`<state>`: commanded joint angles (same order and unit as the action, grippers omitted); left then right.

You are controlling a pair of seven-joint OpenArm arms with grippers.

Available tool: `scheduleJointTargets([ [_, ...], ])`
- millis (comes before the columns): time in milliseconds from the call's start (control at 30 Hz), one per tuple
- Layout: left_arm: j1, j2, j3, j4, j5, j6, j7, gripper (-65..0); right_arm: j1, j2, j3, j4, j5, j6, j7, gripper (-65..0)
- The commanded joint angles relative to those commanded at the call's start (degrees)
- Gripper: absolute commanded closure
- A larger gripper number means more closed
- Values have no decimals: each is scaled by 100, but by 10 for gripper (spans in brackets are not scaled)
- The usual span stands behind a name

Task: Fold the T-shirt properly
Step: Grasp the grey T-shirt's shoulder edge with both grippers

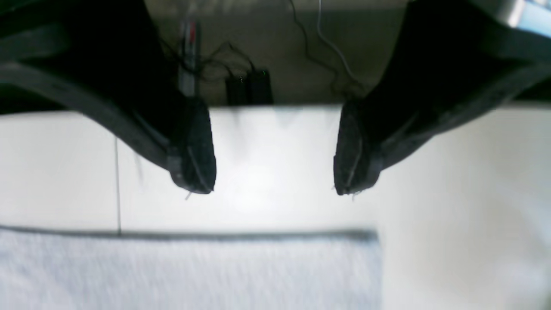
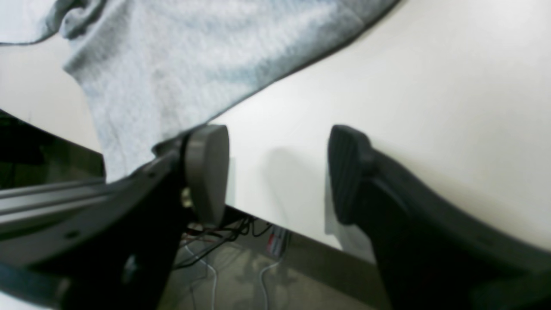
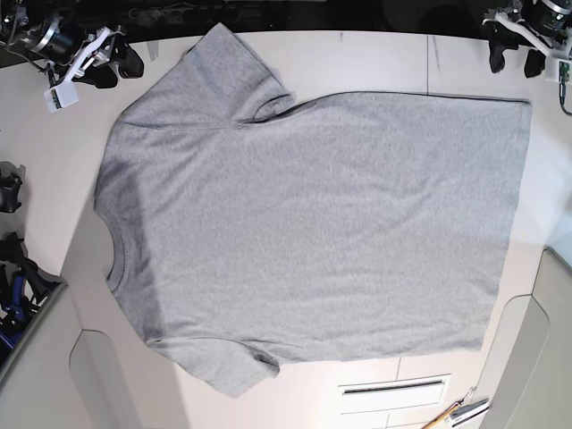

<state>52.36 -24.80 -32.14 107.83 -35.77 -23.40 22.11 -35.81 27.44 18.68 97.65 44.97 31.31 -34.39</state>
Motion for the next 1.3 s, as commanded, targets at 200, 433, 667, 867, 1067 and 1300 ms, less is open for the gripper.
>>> scheduleJointTargets([
  [200, -859, -415, 0, -986, -11, -2, 2, -458, 39, -28, 0, 0, -2, 0, 2, -362],
  [433, -1510, -579, 2, -2006, -24, -33, 87, -458, 37, -426, 0, -2, -15, -2, -44, -362],
  [667, -1539, -732, 2, -2389, -846, -752, 343, -458, 37, -557, -70, -2, 9, 0, -44, -362],
  [867, -1637, -730, 2, -2391, -1331, -988, 407, -458, 37, -671, -181, -2, 92, -4, -83, -362],
  [1067, -1729, -728, 9, -2389, -1333, -988, 402, -458, 42, -1010, -195, -2, 243, -2, -81, -362],
  [1300, -1731, -726, 9, -2389, -1335, -988, 297, -458, 168, -1370, -197, -2, 304, 0, -81, -362],
])
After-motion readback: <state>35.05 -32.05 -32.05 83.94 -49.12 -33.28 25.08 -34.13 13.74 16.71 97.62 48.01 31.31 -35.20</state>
